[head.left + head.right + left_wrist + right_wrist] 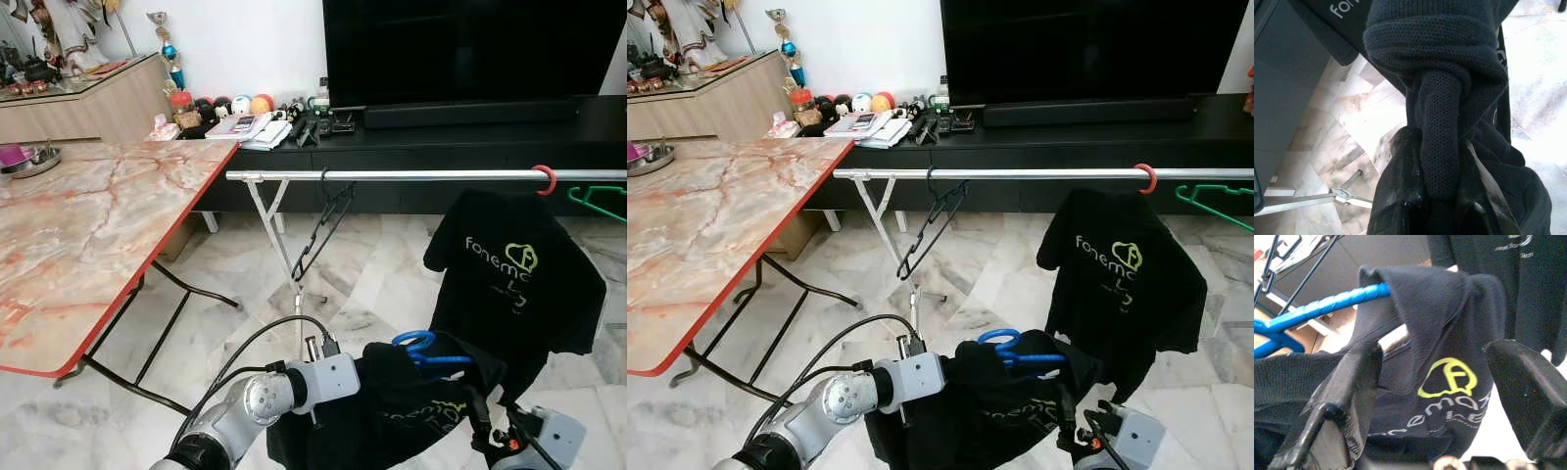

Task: Hang hanger

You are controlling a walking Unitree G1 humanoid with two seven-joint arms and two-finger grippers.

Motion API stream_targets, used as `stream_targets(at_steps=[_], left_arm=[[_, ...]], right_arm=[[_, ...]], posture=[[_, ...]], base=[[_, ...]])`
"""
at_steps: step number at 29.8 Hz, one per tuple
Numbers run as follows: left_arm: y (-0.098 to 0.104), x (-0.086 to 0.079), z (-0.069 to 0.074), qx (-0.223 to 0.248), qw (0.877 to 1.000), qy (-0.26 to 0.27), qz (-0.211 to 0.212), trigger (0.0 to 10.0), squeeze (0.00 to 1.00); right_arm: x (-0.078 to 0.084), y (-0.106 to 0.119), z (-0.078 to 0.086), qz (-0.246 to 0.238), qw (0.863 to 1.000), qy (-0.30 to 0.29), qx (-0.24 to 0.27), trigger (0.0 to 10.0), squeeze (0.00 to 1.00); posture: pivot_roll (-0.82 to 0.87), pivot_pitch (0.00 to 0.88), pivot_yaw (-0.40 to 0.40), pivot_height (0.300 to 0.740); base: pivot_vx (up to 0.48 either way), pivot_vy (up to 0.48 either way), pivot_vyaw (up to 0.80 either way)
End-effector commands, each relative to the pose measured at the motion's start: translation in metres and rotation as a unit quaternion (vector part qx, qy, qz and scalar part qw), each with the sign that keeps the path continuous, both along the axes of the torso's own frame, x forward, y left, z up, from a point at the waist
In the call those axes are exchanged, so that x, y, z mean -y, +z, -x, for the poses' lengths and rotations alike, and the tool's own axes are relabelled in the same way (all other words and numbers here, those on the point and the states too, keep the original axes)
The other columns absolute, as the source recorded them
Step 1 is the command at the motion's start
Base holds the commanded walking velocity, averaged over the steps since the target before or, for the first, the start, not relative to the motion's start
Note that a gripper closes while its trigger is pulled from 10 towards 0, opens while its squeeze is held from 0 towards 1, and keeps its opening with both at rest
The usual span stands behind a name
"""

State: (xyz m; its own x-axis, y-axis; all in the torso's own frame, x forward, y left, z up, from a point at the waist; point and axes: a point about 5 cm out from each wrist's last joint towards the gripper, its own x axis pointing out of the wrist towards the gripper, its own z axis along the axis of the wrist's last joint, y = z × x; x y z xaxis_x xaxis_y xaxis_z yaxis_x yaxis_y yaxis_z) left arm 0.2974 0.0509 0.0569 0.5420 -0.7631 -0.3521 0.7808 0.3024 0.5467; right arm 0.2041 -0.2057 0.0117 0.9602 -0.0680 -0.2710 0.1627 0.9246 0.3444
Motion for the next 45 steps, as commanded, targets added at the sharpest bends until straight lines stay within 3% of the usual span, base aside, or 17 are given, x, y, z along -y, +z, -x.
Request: stream_targets(at_steps=[1, 11, 20, 21, 22, 23, 45], left_arm=[[0.009, -0.002, -0.006, 0.021, 1.0, 0.004, 0.009, 0.0, 0.0], [0.008, -0.002, -0.005, 0.021, 1.0, 0.004, 0.01, 0.0, 0.0], [0.008, -0.003, -0.005, 0.023, 1.0, 0.003, 0.008, 0.0, 0.0], [0.008, -0.003, -0.005, 0.023, 1.0, 0.002, 0.009, 0.0, 0.0], [0.008, -0.003, -0.005, 0.023, 1.0, 0.002, 0.009, 0.0, 0.0], [0.008, -0.003, -0.005, 0.023, 1.0, 0.003, 0.008, 0.0, 0.0], [0.006, -0.003, -0.002, 0.02, 1.0, -0.008, 0.004, 0.0, 0.0]], right_arm=[[-0.005, -0.004, -0.003, 0.006, 1.0, 0.013, -0.011, 10.0, 0.0], [0.006, -0.002, -0.017, 0.031, 0.999, -0.017, -0.007, 10.0, 0.0], [0.009, -0.007, -0.019, 0.042, 0.998, -0.032, -0.021, 10.0, 0.0], [0.009, -0.007, -0.02, 0.041, 0.998, -0.032, -0.021, 2.9, 0.0], [0.009, -0.007, -0.02, 0.041, 0.998, -0.032, -0.02, 2.9, 0.0], [0.008, -0.007, -0.021, 0.04, 0.999, -0.031, -0.017, 0.0, 0.0], [0.01, -0.011, -0.028, 0.054, 0.998, -0.023, -0.026, 0.0, 0.0]], posture=[[-0.01, 0.006, 0.105, 0.74], [-0.01, 0.002, 0.103, 0.74], [-0.01, 0.001, 0.103, 0.74], [-0.01, 0.001, 0.103, 0.74], [-0.01, 0.001, 0.103, 0.74], [-0.01, 0.001, 0.103, 0.74], [0.0, 0.0, 0.097, 0.74]], base=[[0.0, 0.0, 0.0], [0.0, 0.0, 0.0], [0.0, 0.0, 0.0], [0.0, 0.0, 0.0], [0.0, 0.0, 0.0], [0.0, 0.0, 0.0], [0.0, 0.0, 0.0]])
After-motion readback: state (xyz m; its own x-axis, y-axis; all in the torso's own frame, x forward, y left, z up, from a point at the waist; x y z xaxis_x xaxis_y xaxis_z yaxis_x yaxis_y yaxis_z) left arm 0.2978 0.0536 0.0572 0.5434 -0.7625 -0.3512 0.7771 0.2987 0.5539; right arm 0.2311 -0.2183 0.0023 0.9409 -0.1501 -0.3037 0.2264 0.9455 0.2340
